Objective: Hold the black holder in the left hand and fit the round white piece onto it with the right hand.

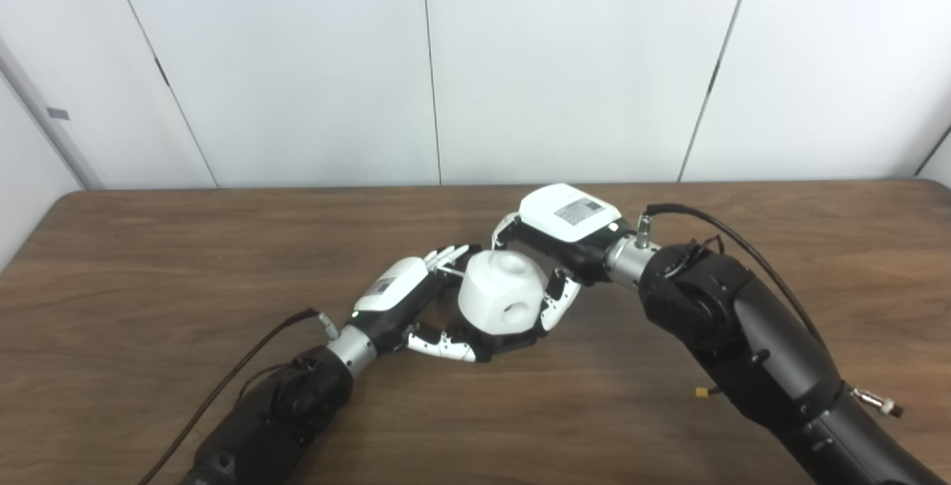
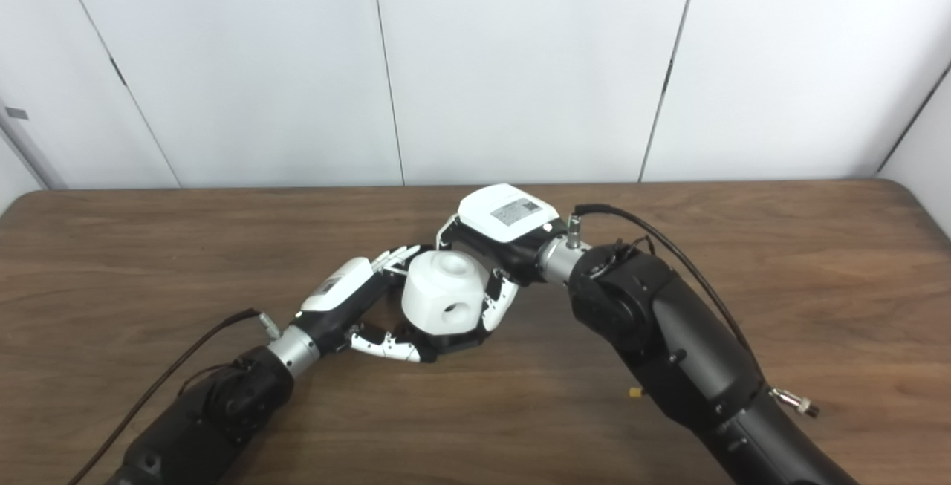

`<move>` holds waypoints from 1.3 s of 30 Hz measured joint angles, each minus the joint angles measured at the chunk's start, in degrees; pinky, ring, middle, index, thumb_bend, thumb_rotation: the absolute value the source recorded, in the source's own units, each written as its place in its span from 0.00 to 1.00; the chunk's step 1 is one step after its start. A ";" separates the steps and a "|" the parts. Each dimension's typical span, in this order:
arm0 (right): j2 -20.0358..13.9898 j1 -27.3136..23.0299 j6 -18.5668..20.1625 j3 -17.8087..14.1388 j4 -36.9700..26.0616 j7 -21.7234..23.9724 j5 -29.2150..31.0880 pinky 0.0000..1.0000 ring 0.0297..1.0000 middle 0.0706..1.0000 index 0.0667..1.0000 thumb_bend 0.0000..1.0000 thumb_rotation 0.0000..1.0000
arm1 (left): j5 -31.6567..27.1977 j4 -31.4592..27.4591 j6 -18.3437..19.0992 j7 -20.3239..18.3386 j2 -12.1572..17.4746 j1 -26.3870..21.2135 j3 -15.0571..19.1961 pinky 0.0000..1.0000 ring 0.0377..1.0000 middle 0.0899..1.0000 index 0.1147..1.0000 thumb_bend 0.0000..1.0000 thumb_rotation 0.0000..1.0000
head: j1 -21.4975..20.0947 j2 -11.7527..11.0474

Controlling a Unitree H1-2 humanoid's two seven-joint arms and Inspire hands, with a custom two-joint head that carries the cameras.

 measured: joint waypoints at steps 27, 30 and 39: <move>1.43 -0.34 -0.39 2.25 -1.08 -0.88 -2.96 0.70 0.74 0.71 0.44 0.53 0.14 | 0.00 -0.09 0.25 0.00 0.01 0.04 0.18 1.00 1.00 0.97 0.42 0.52 0.06 | 0.09 0.53; 1.30 -0.33 -0.43 2.27 -1.12 -0.87 -3.00 0.69 0.73 0.71 0.45 0.53 0.14 | 0.00 -0.13 0.27 0.00 0.01 0.07 0.19 1.00 1.00 0.97 0.42 0.52 0.06 | 0.09 0.53; 1.49 1.31 -0.38 2.16 -1.87 1.10 -1.58 0.67 0.77 0.83 0.91 0.92 0.30 | 0.00 -0.17 0.26 -0.03 0.00 0.07 0.16 1.00 1.00 0.99 0.42 0.52 0.06 | 0.09 0.53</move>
